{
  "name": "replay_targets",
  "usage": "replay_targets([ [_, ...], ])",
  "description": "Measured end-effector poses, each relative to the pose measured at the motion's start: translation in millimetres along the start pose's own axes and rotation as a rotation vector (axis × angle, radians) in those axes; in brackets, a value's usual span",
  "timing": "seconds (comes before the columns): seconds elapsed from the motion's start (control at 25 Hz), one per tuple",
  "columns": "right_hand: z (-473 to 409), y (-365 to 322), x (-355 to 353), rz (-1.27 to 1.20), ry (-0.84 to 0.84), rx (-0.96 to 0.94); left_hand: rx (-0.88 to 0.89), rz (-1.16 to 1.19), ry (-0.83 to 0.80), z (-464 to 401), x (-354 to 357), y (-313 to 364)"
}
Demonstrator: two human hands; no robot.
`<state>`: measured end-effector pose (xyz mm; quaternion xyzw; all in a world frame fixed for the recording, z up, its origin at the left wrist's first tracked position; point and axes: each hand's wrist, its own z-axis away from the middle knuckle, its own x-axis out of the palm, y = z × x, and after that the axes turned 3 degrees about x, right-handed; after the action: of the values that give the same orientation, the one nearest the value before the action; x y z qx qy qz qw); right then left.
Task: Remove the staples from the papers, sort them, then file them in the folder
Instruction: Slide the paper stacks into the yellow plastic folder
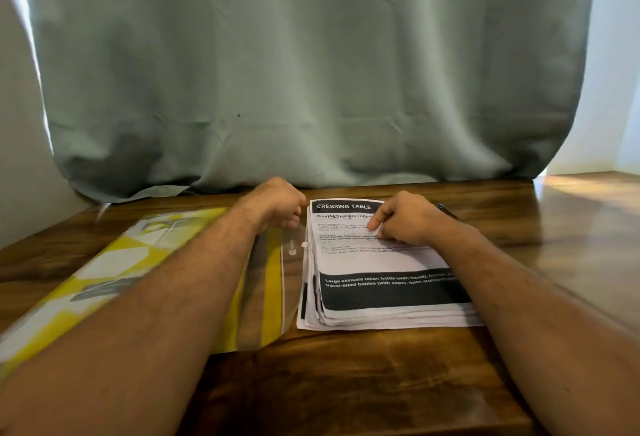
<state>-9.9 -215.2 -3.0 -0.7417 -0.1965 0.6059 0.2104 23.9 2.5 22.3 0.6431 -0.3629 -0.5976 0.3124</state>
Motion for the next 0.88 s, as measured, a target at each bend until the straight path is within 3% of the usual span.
replay_targets([
  [0.12, -4.9, 4.4, -9.9, 0.006, 0.135, 0.013, 0.028, -0.188, 0.097, -22.1, 21.1, 1.2],
  [0.24, -14.6, 19.1, -23.2, 0.078, 0.326, 0.142, 0.083, -0.430, 0.190, -20.4, 38.8, -1.4],
  [0.52, -3.8, 29.0, -27.3, 0.220, 0.338, 0.329, 0.147, -0.464, 0.212, 6.6, 51.9, 6.7],
  [0.76, -3.2, 30.1, -29.1, 0.043, 0.339, 0.323, 0.125, -0.417, 0.129, 13.4, 45.8, 4.6],
  [0.88, -3.7, 30.8, -35.7, -0.158, 0.280, 0.369, 0.113, -0.381, 0.127, 14.2, 44.9, 4.8],
])
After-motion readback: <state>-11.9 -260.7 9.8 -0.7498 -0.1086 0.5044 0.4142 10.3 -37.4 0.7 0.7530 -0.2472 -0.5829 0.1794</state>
